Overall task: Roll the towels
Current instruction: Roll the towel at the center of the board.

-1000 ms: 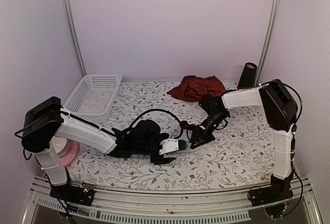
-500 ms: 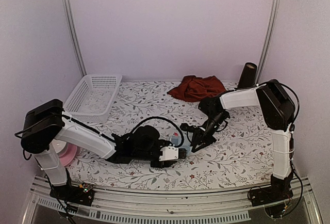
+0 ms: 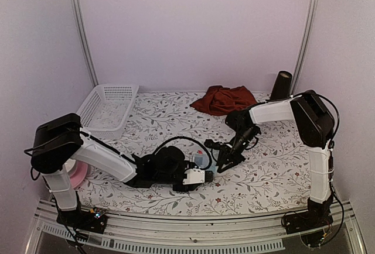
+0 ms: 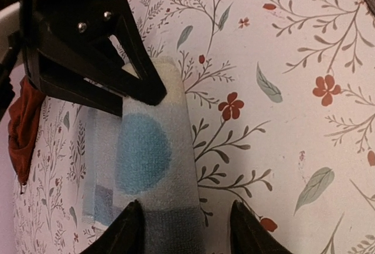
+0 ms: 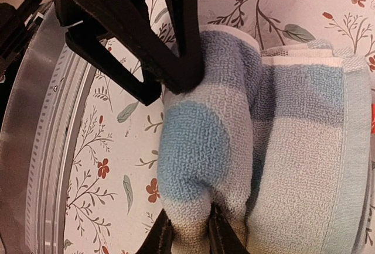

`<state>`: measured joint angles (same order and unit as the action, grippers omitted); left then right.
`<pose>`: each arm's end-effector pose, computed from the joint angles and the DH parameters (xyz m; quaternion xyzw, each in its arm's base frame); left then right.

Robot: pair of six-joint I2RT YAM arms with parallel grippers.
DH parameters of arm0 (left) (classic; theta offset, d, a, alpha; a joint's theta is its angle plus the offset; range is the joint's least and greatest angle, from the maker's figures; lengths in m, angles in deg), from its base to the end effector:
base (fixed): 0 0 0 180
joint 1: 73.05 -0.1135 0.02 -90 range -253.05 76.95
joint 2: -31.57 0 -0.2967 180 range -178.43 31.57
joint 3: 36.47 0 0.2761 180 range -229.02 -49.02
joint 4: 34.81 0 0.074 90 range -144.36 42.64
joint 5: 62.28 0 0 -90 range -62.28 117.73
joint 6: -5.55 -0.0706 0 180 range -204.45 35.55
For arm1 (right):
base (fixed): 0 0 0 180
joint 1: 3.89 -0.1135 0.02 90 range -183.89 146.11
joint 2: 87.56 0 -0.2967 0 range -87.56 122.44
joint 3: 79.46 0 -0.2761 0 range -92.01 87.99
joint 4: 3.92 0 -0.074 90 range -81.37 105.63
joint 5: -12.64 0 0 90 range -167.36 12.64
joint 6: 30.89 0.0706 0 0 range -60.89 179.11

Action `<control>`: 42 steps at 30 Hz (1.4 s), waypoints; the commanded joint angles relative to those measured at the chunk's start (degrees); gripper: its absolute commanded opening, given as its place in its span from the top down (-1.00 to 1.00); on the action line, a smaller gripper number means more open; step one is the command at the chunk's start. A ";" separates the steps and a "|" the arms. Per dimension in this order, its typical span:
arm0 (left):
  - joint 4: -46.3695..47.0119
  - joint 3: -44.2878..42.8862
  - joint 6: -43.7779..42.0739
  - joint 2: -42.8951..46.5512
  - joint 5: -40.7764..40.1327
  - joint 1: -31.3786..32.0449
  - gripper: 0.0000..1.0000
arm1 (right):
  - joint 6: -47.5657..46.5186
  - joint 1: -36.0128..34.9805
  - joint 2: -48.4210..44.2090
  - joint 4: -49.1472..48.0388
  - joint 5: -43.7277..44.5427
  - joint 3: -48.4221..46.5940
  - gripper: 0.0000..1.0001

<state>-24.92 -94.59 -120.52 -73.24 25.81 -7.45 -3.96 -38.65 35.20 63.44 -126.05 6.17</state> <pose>0.1678 -0.3642 0.1128 0.6885 0.5704 -0.0997 0.4367 0.3077 0.2781 0.1117 -0.6723 0.6136 0.4104 0.0564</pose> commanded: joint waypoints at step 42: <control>-27.80 -20.64 19.35 -10.92 13.42 -8.99 0.59 | -5.98 1.36 -23.29 -23.20 10.17 20.70 -0.26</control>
<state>-43.81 -112.70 -106.25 -81.79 32.39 -14.42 -8.22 -35.55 10.93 43.42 -117.90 25.66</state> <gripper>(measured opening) 0.203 0.633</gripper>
